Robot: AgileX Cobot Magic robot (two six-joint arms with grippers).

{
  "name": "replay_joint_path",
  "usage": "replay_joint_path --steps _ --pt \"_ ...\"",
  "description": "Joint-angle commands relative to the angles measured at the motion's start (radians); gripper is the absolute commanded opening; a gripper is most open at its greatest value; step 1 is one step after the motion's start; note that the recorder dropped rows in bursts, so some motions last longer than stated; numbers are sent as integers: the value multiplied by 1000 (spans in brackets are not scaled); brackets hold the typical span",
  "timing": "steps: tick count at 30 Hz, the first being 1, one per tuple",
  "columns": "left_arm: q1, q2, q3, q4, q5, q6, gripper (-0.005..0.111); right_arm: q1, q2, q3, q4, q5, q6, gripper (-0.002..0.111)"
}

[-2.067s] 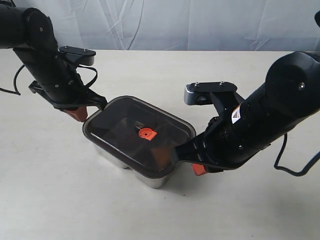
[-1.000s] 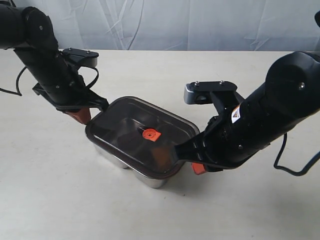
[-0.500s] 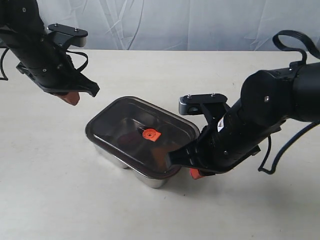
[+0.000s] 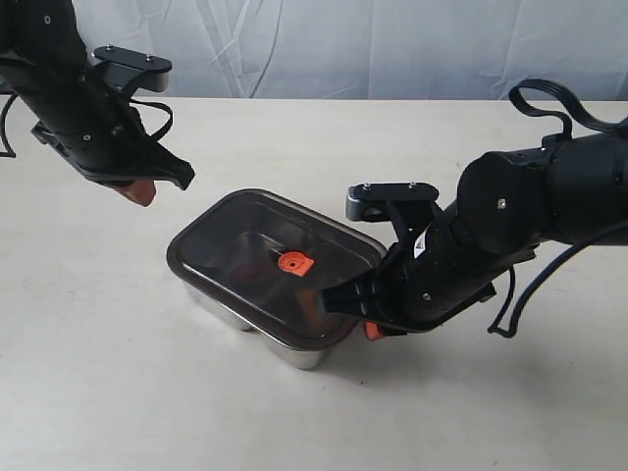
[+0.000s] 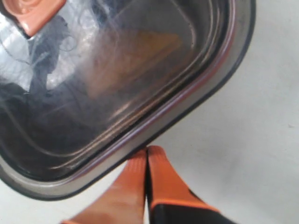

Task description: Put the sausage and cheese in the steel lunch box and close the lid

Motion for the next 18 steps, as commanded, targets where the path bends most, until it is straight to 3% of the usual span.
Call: replay_joint_path --steps 1,18 --pt "-1 -9 -4 5 -7 -8 0 1 0 -5 7 -27 2 -1" --pt "-1 -9 -4 8 -3 -5 0 1 0 -5 46 -1 0 -1"
